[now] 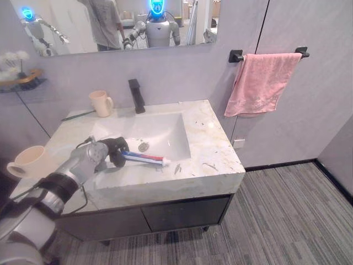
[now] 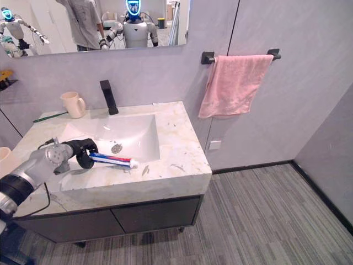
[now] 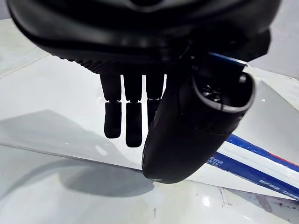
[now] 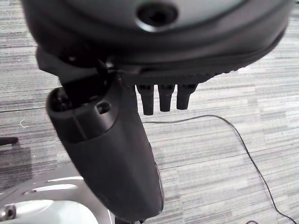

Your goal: Organize the bathroom.

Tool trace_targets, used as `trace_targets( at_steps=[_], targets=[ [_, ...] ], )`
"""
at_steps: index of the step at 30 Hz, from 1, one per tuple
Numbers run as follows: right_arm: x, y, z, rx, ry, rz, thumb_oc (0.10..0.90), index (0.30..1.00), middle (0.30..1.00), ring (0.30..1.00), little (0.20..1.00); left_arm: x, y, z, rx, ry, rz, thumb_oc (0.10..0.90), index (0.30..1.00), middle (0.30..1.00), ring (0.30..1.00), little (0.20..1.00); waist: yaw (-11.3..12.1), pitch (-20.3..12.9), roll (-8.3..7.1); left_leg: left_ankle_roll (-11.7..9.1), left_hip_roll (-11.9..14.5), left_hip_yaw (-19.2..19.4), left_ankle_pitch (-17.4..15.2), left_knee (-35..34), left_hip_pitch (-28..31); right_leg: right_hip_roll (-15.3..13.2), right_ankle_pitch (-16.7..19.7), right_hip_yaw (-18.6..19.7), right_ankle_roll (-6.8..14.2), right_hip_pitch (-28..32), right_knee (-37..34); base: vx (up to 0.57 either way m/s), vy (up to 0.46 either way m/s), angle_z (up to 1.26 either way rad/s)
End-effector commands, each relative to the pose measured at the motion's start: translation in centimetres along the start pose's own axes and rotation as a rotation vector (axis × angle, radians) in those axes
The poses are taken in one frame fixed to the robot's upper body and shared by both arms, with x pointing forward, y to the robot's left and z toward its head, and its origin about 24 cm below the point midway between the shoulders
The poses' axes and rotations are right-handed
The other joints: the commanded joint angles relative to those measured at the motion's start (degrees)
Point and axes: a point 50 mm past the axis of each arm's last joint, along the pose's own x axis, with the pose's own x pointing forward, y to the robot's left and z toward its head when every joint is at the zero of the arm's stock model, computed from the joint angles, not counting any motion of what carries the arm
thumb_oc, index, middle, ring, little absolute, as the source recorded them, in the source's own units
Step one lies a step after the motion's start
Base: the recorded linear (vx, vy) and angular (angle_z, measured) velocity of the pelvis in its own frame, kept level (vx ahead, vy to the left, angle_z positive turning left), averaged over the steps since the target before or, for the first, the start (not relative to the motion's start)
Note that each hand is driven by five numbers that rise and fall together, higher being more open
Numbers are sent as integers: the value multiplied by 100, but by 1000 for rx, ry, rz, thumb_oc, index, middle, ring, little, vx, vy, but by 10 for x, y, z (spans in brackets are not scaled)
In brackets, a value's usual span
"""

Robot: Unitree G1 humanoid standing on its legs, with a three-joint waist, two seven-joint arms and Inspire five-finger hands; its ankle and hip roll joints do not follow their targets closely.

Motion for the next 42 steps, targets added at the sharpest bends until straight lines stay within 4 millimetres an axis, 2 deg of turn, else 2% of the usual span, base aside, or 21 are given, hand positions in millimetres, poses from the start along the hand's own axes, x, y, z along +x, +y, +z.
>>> trace_targets(
  at_steps=[1, 8, 25, 42],
  targets=[
    [1, -6, -10, -9, 48, -25, 800, 900, 900, 900, 900, -29, 82, 19, -9, -106, 235, 400, 300, 300, 300, 300, -12, -39, 34, 197, 61, -13, -392, 154, 52, -163, -425, -481, 457, -95, 638, 0, 0, 0],
    [1, -7, -12, -1, 52, -23, 800, 900, 900, 900, 900, -42, 99, 25, -8, -147, 280, 400, 300, 300, 300, 300, 30, -39, 37, 186, 53, -66, -377, 146, 41, -158, -418, -480, 460, -74, 624, -1, -1, 1],
    [1, -8, -12, 23, 53, -25, 800, 900, 900, 900, 900, -71, 126, 27, -5, -199, 342, 400, 300, 300, 300, 300, 141, -48, 45, 167, 20, -151, -355, 110, 62, -155, -399, -493, 475, -14, 574, 0, 0, 0],
    [1, -8, -11, 41, 54, -20, 800, 900, 900, 900, 900, -93, 142, 28, -61, -246, 359, 400, 300, 300, 300, 300, 227, -65, 72, 154, -18, -200, -334, 72, 88, -147, -372, -493, 493, 7, 545, -1, 0, 1]
  ],
)
